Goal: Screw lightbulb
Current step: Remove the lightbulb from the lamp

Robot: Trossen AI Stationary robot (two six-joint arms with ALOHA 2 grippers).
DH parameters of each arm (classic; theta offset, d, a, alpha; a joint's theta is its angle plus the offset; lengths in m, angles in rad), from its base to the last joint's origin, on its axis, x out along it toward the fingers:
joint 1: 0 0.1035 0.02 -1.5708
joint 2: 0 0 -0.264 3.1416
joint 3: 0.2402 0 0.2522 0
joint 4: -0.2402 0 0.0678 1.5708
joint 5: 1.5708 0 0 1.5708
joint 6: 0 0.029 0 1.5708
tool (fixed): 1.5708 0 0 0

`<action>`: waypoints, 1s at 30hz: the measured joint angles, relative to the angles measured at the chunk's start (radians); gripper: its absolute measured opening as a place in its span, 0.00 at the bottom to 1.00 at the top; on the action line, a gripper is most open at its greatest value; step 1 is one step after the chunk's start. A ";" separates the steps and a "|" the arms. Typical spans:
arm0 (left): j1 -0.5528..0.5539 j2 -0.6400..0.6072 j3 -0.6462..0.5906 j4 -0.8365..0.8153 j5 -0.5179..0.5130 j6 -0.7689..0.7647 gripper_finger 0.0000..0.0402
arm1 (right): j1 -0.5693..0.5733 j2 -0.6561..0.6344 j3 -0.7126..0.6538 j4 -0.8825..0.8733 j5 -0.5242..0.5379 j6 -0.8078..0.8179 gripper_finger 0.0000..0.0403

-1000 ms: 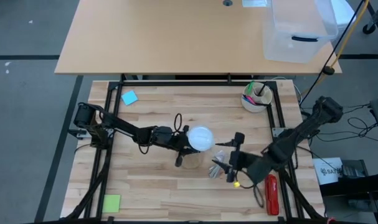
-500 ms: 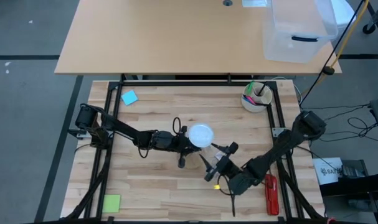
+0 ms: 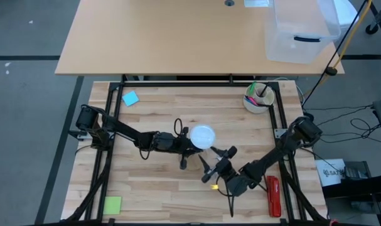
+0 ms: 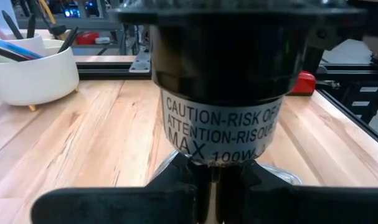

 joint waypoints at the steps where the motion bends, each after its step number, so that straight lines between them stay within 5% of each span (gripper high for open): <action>1: 0.000 0.000 0.000 0.000 -0.001 0.000 0.07 | -0.004 0.000 0.000 0.012 0.000 -0.011 0.67; 6: 0.001 0.000 0.000 0.000 -0.005 0.000 0.07 | -0.029 0.000 0.000 0.077 -0.014 -0.069 0.67; 11: 0.001 -0.001 0.000 -0.002 -0.015 0.002 0.07 | -0.053 0.000 -0.001 0.218 -0.172 -0.280 0.67; 15: 0.003 0.000 0.001 0.001 -0.019 -0.009 0.07 | -0.041 -0.033 -0.001 0.229 -0.202 -0.355 0.67; 22: 0.003 0.000 0.000 0.010 -0.022 -0.010 0.07 | -0.014 -0.057 0.001 0.203 -0.129 -0.324 0.67; 30: 0.003 0.000 0.000 0.014 -0.024 -0.015 0.07 | -0.017 -0.057 0.000 -0.017 -0.089 -0.105 0.67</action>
